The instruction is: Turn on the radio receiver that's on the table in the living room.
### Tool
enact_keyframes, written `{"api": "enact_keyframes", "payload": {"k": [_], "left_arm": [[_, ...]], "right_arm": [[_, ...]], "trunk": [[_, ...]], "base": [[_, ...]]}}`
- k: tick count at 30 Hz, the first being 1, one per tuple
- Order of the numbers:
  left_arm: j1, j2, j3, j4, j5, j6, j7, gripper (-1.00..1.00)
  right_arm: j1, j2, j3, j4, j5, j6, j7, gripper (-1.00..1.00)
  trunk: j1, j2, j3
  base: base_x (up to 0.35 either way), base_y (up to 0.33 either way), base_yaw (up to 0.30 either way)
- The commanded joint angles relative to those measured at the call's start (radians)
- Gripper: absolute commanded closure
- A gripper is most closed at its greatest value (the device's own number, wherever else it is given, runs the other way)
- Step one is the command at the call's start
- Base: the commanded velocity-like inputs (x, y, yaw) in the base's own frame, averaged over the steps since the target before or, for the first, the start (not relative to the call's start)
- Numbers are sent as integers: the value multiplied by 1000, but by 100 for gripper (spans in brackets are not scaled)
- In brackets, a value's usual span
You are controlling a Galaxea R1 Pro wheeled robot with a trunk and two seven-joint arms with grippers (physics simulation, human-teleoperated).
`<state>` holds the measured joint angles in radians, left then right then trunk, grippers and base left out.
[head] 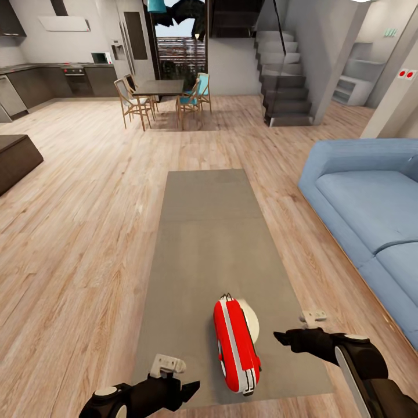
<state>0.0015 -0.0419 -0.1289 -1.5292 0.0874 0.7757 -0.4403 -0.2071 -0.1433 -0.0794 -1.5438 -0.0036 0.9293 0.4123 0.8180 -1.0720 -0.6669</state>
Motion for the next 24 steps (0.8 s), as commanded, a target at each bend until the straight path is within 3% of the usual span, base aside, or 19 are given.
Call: {"api": "enact_keyframes", "payload": {"k": [1, 19, 24], "left_arm": [[0, 0, 0, 0, 0, 0, 0, -100], [0, -1, 0, 1, 0, -1, 0, -100], [0, -1, 0, 1, 1, -2, -1, -100]], "right_arm": [[0, 1, 0, 0, 2, -3, 4, -100], [-5, -13, 0, -25, 14, -36, 10, -100], [-47, -8, 2, -25, 13, -32, 14, -100]], "trunk": [[0, 0, 0], [0, 0, 0], [0, 0, 0]], "base": [[0, 0, 0], [0, 0, 0], [0, 0, 0]]}}
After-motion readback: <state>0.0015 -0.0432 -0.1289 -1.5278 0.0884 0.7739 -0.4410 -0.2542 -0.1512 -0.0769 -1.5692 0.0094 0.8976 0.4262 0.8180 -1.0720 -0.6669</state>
